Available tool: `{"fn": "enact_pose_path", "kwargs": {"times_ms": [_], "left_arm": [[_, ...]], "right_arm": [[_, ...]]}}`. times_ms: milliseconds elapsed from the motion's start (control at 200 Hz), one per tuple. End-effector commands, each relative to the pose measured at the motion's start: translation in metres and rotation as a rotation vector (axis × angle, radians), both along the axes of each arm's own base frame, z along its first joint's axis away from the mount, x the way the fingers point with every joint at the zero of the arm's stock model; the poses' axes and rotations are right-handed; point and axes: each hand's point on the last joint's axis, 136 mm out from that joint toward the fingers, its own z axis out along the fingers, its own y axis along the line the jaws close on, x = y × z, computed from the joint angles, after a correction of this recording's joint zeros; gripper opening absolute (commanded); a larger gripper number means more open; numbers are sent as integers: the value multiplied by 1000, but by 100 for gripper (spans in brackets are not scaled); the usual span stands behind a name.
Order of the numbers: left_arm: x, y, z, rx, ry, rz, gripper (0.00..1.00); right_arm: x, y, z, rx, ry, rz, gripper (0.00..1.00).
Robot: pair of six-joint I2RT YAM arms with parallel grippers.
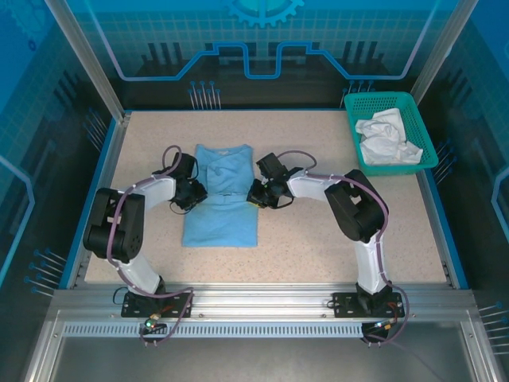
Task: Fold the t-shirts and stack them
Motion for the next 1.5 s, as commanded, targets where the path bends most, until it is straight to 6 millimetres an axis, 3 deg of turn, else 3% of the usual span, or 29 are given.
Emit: {"fn": "enact_pose_path", "kwargs": {"times_ms": [0, 160, 230, 330, 435, 530, 690, 770, 850, 1030, 1296, 1321, 1496], "left_arm": [[-19, 39, 7, 96, 15, 112, 36], [-19, 57, 35, 86, -26, 176, 39], [-17, 46, 52, 26, -66, 151, 46], [-22, 22, 81, -39, -150, 84, 64], [-47, -5, 97, -26, -153, -40, 69], [-87, -10, 84, -14, -80, -82, 68], [-149, -5, 48, -23, -13, -55, 68], [-159, -21, 43, -57, -24, -85, 66], [-167, -22, 29, -74, 23, -48, 60], [-171, -19, 8, -112, 4, 41, 58], [-172, -5, 5, -54, -15, 97, 53], [-173, -3, 4, -46, -15, 103, 53], [-168, 2, 2, -33, -40, 124, 52]], "right_arm": [[-22, -25, -38, -80, 125, -22, 14], [-13, -26, -19, -68, 57, -13, 19], [-8, -16, 0, -27, -1, 27, 25], [-7, -3, 35, 21, -94, 80, 41], [-21, 0, 68, 56, -178, 110, 49], [-50, -13, 83, 28, -225, 137, 55], [-113, -38, 58, -37, -147, 148, 58], [-140, -44, 37, -76, -89, 171, 56], [-155, -42, 25, -101, -73, 185, 53], [-154, -38, 20, -147, -90, 162, 48], [-155, -26, 6, -163, -47, 203, 44], [-150, -18, 14, -143, -65, 206, 44], [-147, -6, 17, -139, -76, 227, 44]]}}
